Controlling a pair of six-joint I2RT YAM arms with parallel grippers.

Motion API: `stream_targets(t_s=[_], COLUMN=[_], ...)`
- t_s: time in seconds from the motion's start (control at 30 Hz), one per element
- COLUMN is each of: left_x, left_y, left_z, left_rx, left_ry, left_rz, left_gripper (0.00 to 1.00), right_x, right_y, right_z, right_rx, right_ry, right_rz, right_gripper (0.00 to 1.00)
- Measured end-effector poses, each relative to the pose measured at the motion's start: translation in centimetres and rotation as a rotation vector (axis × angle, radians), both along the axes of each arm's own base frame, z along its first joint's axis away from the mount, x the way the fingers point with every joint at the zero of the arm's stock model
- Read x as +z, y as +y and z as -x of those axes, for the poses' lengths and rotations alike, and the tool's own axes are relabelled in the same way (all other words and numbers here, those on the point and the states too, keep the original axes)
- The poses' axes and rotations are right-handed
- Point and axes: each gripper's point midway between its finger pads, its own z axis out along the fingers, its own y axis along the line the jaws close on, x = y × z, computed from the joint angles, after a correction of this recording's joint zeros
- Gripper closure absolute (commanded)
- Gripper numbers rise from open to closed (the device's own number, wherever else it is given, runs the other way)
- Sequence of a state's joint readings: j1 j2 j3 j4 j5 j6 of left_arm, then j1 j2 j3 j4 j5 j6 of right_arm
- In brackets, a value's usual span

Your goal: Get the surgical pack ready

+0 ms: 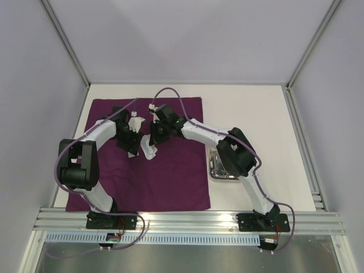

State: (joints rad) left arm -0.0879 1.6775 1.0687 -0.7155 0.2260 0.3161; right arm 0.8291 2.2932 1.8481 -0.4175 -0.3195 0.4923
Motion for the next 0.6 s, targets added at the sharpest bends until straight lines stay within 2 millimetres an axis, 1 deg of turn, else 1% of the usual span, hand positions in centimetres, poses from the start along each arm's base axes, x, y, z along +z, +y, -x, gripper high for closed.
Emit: stream_targets(t_s=[0.1, 0.2, 0.27, 0.33, 0.4, 0.5, 0.6], left_x=[0.3, 0.6, 0.8, 1.2, 1.7, 2.3, 2.7], left_y=[0.0, 0.1, 0.1, 0.1, 0.1, 0.1, 0.0], left_z=[0.0, 0.1, 0.2, 0.3, 0.4, 0.5, 0.6], left_rx=[-0.006, -0.011, -0.015, -0.019, -0.023, -0.028, -0.031], left_ry=[-0.011, -0.013, -0.016, -0.023, -0.033, -0.047, -0.051], left_rz=[-0.001, -0.002, -0.002, -0.002, -0.002, -0.001, 0.003], left_gripper=[0.38, 0.38, 0.38, 0.38, 0.38, 0.38, 0.38], right_x=[1.9, 3.2, 3.9, 4.5, 5.0, 6.1, 7.6], right_y=[0.0, -0.6, -1.2, -2.3, -3.9, -7.6, -12.7], right_z=[0.1, 0.3, 0.4, 0.4, 0.5, 0.6, 0.1], right_rx=[-0.002, -0.007, -0.012, -0.023, -0.041, -0.086, -0.167], right_ry=[-0.022, -0.036, -0.042, -0.042, -0.042, -0.037, -0.045], right_rz=[-0.037, -0.057, -0.066, -0.069, -0.070, -0.071, -0.065], right_gripper=[1.00, 1.00, 0.99, 1.00, 1.00, 1.00, 1.00])
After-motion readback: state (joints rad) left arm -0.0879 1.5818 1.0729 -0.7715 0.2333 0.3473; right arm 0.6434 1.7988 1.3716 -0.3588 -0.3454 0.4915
